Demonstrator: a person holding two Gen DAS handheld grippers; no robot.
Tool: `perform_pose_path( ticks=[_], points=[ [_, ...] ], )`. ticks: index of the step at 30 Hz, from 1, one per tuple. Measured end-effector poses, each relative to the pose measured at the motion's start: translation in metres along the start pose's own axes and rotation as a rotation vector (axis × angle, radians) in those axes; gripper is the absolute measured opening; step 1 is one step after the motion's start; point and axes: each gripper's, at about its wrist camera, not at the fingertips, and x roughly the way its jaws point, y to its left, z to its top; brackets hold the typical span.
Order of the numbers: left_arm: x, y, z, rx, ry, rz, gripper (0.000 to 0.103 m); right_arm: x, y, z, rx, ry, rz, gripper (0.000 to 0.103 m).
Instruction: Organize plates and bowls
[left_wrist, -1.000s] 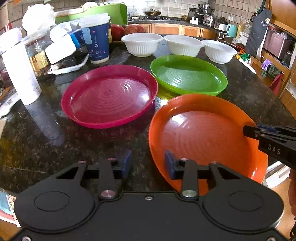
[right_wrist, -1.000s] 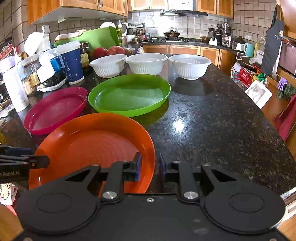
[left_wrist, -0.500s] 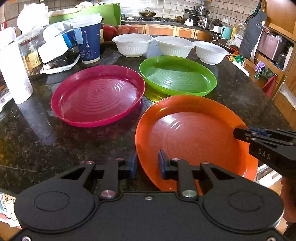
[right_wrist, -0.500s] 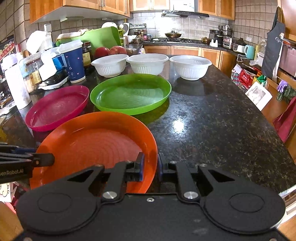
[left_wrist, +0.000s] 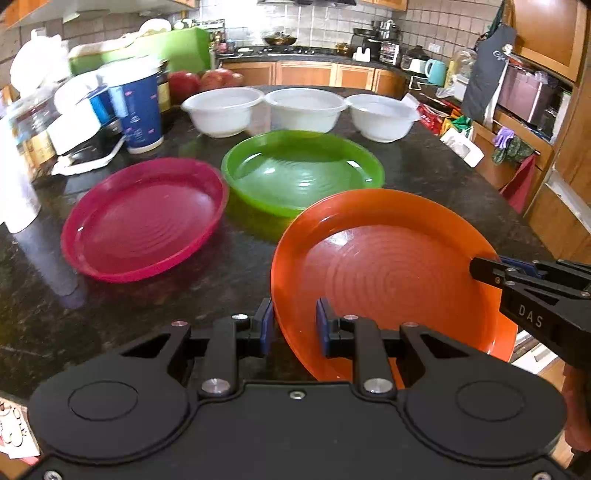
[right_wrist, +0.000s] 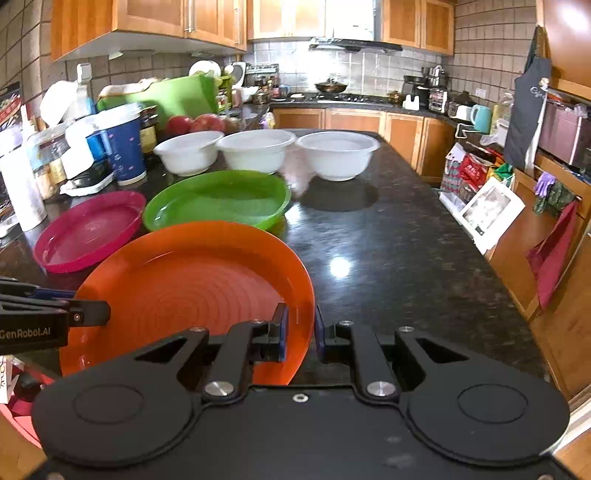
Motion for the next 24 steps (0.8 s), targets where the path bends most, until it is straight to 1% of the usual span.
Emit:
perform_pose_path(
  ticks=[10, 14, 20, 24],
  points=[
    [0.022, -0.061, 0.015, 0.049, -0.013, -0.028, 0.032, -0.002, -0.065, -0.001, 0.042, -0.019, -0.068, 0.017],
    [0.035, -0.08, 0.023, 0.053, -0.01, -0.028, 0.032, 0.002, -0.09, -0.002, 0.051, -0.018, -0.084, 0.017],
    [0.049, -0.1, 0.027, 0.052, 0.004, -0.008, 0.032, 0.015, -0.113, 0.0, 0.056, -0.01, -0.089, 0.017],
    [0.057, -0.106, 0.029, 0.041, 0.019, 0.008, 0.032, 0.021, -0.12, 0.001, 0.052, -0.003, -0.078, 0.017]
  ],
)
